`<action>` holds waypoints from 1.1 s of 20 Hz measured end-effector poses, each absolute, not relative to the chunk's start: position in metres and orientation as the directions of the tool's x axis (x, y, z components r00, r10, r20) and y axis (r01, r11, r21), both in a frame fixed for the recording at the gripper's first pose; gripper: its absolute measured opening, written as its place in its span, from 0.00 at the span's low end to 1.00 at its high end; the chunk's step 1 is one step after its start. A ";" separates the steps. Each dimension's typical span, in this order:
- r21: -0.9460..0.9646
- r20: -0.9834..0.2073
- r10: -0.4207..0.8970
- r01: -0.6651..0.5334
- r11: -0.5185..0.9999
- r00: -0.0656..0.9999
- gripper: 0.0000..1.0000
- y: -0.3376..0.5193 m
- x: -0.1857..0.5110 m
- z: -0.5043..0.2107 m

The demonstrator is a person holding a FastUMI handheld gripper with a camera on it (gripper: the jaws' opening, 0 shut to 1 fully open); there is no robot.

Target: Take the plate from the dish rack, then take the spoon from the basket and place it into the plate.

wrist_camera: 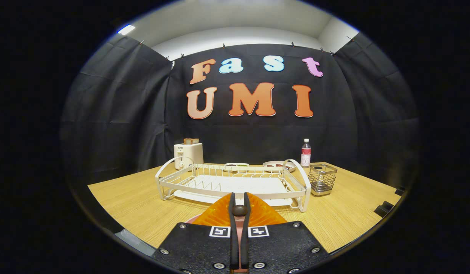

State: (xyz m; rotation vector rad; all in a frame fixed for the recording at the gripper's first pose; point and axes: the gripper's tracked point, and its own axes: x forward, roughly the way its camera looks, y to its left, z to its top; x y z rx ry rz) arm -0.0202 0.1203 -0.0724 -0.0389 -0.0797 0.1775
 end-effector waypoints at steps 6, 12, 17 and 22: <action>-0.061 0.073 0.178 -0.174 0.983 0.981 0.03 0.120 -0.022 -0.079; -0.041 0.017 0.183 -0.182 0.982 0.983 0.12 0.120 -0.022 -0.090; -0.023 -0.065 0.141 -0.143 0.990 0.988 0.64 0.110 -0.015 -0.107; -0.049 -0.059 0.092 -0.095 0.994 0.994 0.98 0.087 -0.008 -0.090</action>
